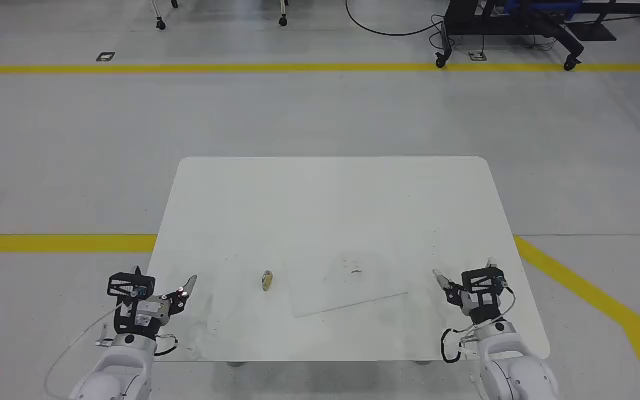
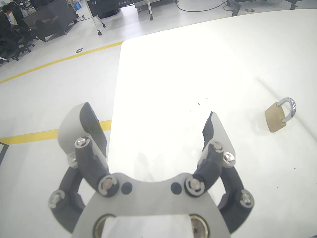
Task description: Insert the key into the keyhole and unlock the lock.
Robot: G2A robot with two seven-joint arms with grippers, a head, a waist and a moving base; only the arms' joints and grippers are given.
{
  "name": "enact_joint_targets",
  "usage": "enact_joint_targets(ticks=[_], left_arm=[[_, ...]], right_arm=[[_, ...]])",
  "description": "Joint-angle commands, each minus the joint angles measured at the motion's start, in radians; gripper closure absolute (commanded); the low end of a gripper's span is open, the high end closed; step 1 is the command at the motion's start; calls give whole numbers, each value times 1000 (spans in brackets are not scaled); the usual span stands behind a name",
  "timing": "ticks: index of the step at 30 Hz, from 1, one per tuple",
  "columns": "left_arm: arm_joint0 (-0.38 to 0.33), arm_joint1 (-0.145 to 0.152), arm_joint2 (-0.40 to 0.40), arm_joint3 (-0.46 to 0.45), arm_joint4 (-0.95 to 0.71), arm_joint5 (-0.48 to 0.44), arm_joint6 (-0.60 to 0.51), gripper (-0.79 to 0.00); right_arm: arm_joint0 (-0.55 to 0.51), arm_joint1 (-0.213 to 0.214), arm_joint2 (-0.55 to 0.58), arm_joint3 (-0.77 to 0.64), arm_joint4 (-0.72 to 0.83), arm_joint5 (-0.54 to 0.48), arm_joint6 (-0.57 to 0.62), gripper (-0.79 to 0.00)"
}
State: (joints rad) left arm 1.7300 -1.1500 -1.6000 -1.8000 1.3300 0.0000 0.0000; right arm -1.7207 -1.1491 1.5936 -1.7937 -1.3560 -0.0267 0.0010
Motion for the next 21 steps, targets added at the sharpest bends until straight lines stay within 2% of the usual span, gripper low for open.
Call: enact_joint_targets(ticks=[1, 8, 11, 21], left_arm=[[0, 0, 0, 0, 0, 0, 0, -785], [0, 0, 0, 0, 0, 0, 0, -785], [0, 0, 0, 0, 0, 0, 0, -785], [0, 0, 0, 0, 0, 0, 0, -785]], right_arm=[[14, 1, -17, 5, -23, -35, 6, -785], [131, -6, -149, 55, -51, -183, 66, -785], [166, -11, -185, 68, -83, -154, 116, -785], [165, -12, -188, 69, -78, -161, 114, -785]])
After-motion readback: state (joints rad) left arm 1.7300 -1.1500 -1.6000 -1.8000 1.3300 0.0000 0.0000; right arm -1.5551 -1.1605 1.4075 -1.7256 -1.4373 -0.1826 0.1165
